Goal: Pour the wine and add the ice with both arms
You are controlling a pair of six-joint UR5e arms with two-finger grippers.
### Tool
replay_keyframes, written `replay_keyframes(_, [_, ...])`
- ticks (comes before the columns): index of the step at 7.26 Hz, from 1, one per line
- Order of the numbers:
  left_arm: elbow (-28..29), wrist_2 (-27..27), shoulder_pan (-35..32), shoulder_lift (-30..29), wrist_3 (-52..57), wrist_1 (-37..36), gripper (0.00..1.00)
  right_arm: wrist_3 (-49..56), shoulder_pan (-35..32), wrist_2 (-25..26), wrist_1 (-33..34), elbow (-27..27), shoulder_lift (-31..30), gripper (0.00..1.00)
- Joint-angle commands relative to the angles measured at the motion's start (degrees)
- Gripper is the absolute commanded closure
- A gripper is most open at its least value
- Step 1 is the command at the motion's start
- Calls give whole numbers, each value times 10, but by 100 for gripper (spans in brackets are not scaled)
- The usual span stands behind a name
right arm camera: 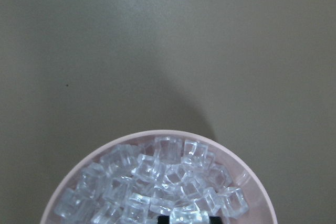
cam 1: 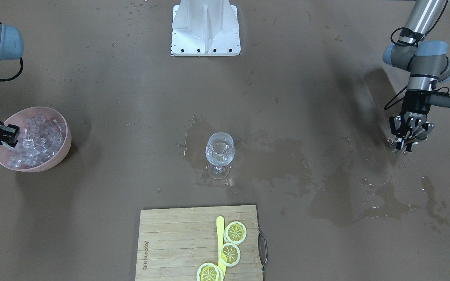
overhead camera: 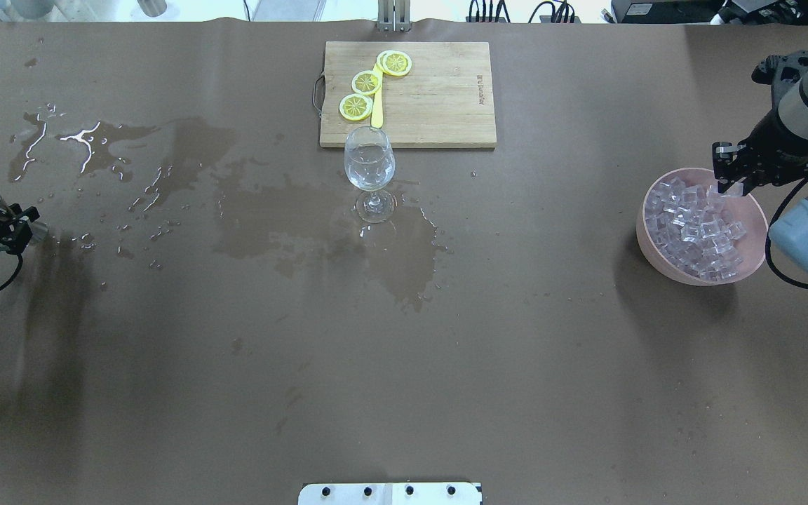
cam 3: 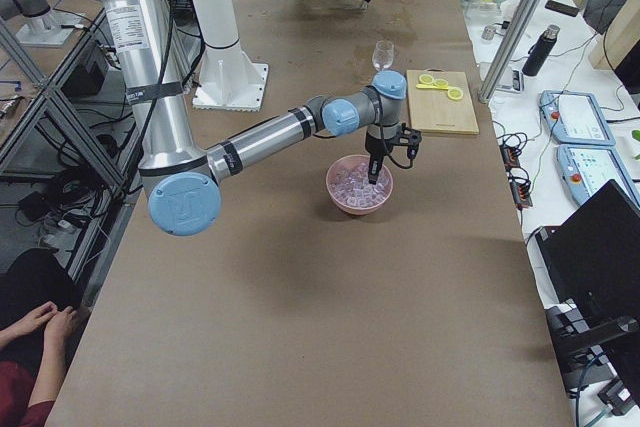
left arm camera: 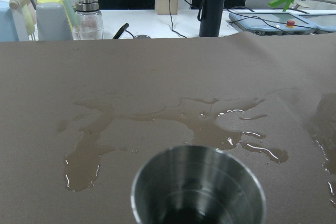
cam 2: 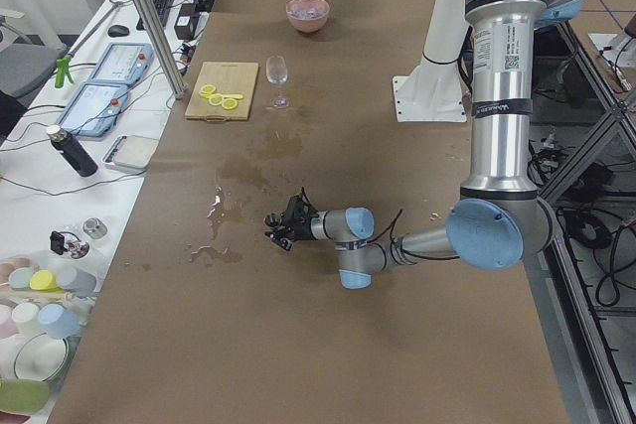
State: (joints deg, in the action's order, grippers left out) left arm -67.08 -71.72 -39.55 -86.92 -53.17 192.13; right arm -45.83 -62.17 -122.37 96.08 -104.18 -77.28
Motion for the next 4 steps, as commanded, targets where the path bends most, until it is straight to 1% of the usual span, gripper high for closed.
replay_keyframes(1, [0,-2,0,0,0,1,77,59,-35,-1,81,-9,54,93])
replay_keyframes(3, [-1,-3,0,0,-1,2,82,59,-38,-5,78,-15,57,93])
replay_keyframes(4, [-2,-4,0,0,-1,2,88,52,-48,-49,75,-15,58,93])
